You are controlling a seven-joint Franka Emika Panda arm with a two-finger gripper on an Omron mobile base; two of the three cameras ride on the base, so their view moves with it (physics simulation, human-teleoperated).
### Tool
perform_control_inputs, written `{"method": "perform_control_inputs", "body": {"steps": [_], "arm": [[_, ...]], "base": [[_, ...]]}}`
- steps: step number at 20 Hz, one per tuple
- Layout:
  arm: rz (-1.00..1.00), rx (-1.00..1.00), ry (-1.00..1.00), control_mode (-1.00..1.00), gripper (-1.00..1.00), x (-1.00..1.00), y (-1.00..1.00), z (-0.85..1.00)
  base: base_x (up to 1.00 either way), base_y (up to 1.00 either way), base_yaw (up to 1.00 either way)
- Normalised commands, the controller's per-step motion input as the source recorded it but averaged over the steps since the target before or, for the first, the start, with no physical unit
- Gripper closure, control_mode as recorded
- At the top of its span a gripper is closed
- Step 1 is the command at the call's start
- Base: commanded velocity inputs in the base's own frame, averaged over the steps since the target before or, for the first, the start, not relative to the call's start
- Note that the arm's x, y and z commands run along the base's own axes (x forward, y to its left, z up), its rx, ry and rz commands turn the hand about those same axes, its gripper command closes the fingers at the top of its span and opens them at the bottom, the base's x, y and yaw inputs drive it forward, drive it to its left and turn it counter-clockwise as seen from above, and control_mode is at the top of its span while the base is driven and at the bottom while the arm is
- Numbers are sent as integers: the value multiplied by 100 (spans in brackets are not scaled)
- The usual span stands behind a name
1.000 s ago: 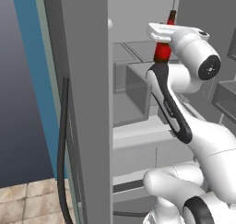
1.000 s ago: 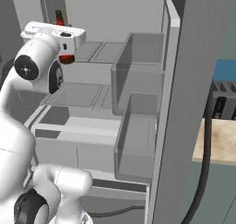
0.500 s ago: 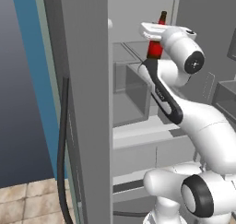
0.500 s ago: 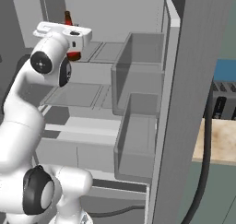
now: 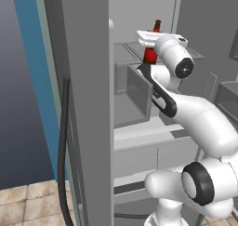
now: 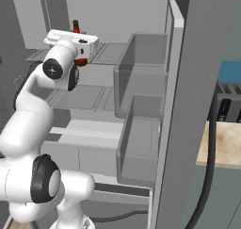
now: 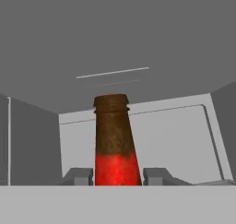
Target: Place the beer and liquor on the top shelf of the fridge to keep them out of children's reach, and place the tomato on lower shelves for easy access.
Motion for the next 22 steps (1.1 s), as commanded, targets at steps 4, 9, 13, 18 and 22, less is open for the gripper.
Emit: {"method": "perform_control_inputs", "body": {"steps": [4,9,13,18,22], "arm": [[0,0,0,-100,100,47,4,-13],[1,0,0,-100,100,48,7,-6],[1,0,0,-100,100,39,8,0],[0,0,0,-100,100,41,4,0],[0,0,0,-100,100,48,0,0]], "base": [[0,0,0],[0,0,0],[0,0,0],[0,0,0],[0,0,0]]}}
